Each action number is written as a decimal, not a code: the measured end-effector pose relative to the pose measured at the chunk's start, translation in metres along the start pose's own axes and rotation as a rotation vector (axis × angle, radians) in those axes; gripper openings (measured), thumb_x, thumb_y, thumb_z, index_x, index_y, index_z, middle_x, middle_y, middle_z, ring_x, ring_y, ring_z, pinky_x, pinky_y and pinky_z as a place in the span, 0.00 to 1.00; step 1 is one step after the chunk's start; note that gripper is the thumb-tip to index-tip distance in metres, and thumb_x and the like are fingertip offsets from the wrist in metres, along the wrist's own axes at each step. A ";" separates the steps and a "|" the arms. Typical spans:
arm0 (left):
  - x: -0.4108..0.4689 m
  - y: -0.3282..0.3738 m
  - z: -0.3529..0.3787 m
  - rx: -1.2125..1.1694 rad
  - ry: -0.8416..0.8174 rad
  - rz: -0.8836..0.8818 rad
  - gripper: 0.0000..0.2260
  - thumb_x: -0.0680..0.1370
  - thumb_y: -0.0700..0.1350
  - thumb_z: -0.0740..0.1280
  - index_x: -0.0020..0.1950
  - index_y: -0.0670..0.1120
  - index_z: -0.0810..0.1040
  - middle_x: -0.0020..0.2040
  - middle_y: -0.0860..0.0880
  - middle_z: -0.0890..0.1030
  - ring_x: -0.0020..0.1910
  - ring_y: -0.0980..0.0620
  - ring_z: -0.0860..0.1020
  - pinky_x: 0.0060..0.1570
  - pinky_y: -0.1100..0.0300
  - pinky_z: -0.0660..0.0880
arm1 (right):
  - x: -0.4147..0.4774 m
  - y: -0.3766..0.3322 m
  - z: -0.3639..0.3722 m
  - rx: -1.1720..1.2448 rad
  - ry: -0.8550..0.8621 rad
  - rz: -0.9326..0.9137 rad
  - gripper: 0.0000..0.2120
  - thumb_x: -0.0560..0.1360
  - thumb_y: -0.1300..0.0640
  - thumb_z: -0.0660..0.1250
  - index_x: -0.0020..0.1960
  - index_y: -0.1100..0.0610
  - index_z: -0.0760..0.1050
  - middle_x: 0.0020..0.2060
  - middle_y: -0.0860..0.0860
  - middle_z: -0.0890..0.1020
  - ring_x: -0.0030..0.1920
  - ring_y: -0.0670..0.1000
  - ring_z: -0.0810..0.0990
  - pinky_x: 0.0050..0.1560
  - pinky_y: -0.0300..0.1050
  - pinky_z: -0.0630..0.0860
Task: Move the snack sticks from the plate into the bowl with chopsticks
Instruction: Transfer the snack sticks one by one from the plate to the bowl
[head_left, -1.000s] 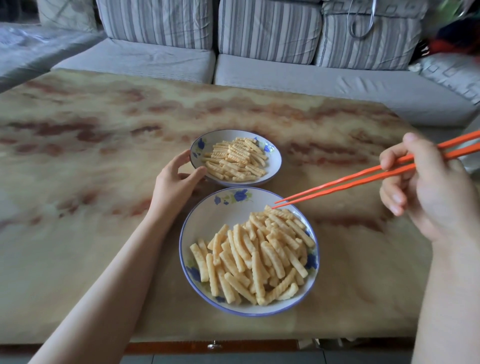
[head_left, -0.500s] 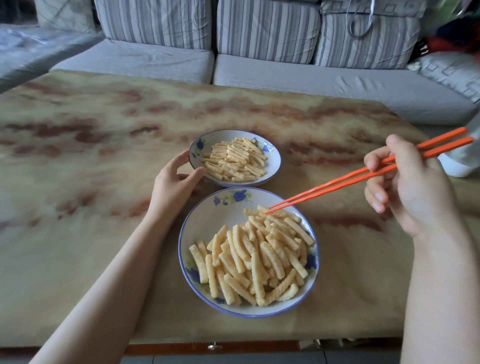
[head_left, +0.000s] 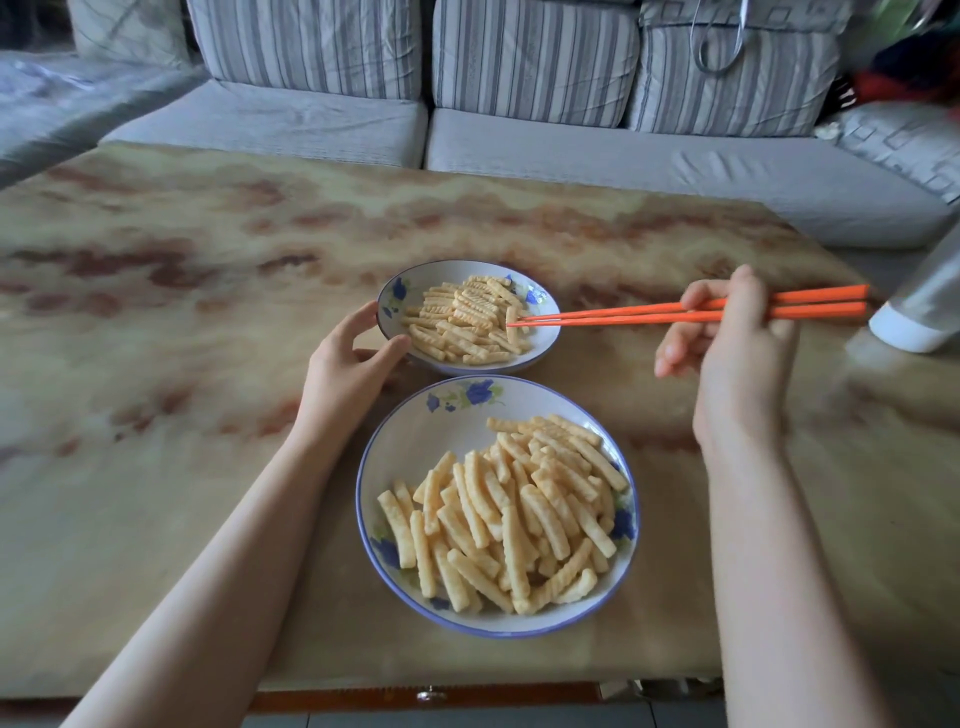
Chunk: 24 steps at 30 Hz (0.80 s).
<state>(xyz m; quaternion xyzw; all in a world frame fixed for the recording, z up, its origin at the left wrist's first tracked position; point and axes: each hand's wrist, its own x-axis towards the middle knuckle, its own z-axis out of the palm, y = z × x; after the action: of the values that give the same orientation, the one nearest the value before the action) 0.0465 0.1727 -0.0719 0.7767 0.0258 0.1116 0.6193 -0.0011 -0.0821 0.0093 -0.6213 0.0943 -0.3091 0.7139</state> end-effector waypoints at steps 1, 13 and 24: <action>0.000 0.000 0.000 -0.002 0.001 0.000 0.20 0.77 0.45 0.70 0.70 0.52 0.75 0.58 0.54 0.83 0.42 0.54 0.84 0.42 0.65 0.80 | 0.000 0.005 0.003 -0.020 -0.014 0.003 0.21 0.83 0.55 0.50 0.34 0.58 0.70 0.16 0.50 0.70 0.16 0.50 0.69 0.22 0.38 0.60; 0.001 -0.002 0.001 -0.010 0.005 -0.003 0.20 0.77 0.45 0.70 0.69 0.52 0.75 0.56 0.51 0.84 0.38 0.55 0.83 0.38 0.69 0.78 | 0.003 -0.007 -0.009 0.013 -0.165 0.015 0.22 0.83 0.53 0.51 0.33 0.57 0.71 0.17 0.50 0.69 0.16 0.50 0.66 0.24 0.43 0.56; 0.000 -0.001 0.001 -0.009 0.009 -0.010 0.20 0.77 0.45 0.70 0.69 0.52 0.75 0.54 0.52 0.84 0.38 0.54 0.84 0.38 0.69 0.78 | 0.004 -0.026 -0.037 -0.156 -0.360 0.041 0.26 0.83 0.51 0.53 0.28 0.54 0.75 0.23 0.60 0.67 0.15 0.51 0.63 0.21 0.41 0.55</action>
<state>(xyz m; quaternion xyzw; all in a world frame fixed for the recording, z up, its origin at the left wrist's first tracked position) 0.0472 0.1722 -0.0726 0.7734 0.0323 0.1122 0.6231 -0.0259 -0.1159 0.0267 -0.7179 0.0017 -0.1701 0.6750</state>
